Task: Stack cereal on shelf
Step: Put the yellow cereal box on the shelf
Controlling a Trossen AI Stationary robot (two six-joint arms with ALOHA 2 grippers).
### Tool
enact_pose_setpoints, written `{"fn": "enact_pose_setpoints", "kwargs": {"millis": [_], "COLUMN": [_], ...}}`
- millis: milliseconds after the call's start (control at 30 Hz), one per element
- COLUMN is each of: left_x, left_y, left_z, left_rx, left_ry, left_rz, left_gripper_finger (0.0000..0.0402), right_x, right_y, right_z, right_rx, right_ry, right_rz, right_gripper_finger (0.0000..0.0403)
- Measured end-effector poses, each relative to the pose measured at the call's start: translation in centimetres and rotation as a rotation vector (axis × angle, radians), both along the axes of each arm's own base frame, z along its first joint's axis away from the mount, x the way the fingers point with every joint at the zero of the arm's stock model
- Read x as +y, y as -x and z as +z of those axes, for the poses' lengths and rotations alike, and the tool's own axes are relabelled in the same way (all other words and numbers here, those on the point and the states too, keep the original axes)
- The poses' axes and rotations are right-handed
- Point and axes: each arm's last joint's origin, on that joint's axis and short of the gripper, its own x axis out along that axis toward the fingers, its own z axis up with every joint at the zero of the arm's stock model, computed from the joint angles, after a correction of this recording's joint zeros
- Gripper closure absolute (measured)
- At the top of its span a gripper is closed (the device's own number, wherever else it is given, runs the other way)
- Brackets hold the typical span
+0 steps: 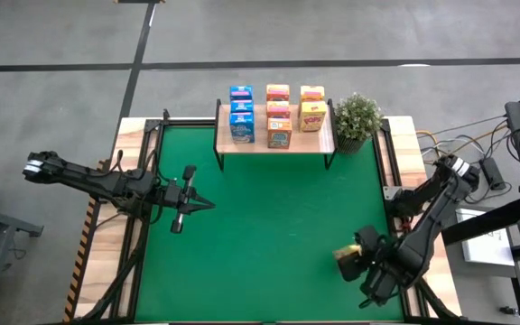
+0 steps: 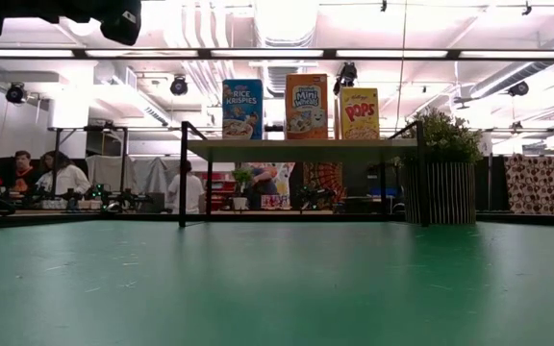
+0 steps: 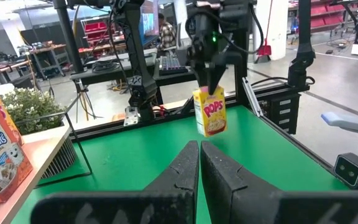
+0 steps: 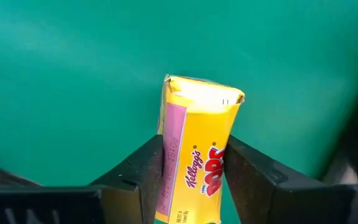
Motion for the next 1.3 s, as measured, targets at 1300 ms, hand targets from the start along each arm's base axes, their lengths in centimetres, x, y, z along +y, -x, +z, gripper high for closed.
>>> {"fn": "enact_pose_setpoints", "kwargs": {"millis": [1300], "left_x": [-0.1], "left_y": [-0.4], "left_z": [0.6], "left_rx": [-0.076], "left_ry": [-0.018], "left_rz": [0.0], "left_gripper_finger": [0.0402], "right_x": [-23.5], "right_y": [-7.0], "right_z": [16.4], "right_rx": [0.059], "right_ry": [0.613], "right_rz": [0.917], "right_gripper_finger": [0.0262]}}
